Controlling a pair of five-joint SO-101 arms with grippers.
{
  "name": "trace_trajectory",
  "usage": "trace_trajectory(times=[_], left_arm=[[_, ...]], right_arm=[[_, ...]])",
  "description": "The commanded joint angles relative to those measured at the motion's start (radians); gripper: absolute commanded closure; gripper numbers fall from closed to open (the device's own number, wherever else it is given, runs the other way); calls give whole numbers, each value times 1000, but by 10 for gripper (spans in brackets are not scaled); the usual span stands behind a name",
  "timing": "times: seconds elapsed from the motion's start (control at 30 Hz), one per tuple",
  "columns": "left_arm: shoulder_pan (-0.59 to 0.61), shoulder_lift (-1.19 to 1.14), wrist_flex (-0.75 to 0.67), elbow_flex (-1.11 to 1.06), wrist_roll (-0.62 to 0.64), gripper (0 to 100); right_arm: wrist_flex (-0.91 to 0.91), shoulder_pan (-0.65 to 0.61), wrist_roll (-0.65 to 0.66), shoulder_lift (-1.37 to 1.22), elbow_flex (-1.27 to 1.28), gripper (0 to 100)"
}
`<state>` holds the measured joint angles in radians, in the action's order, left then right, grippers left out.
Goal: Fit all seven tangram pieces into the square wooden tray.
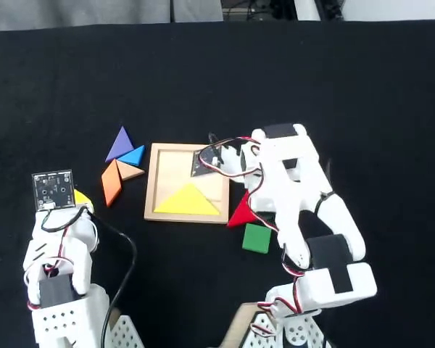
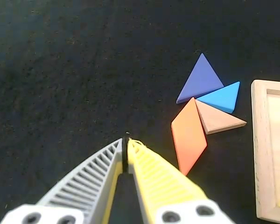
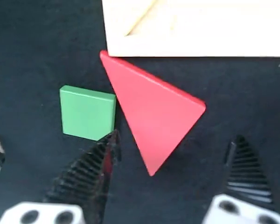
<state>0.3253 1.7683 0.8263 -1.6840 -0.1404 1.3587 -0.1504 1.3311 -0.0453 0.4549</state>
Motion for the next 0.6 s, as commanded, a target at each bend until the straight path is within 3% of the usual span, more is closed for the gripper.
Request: trace_trajectory(times=[0.0,0.37,0.57], left_arm=[[5,-5,-12,-19,-2,969],[4,-5,-12,-19,-2,968],[4,-5,-12,-19,-2,967]], right_arm=[[-64,-17,17,-82,-48,649],[-103,-21,58,-156,-54,649],[-104,-83,97,-160,-36,649]])
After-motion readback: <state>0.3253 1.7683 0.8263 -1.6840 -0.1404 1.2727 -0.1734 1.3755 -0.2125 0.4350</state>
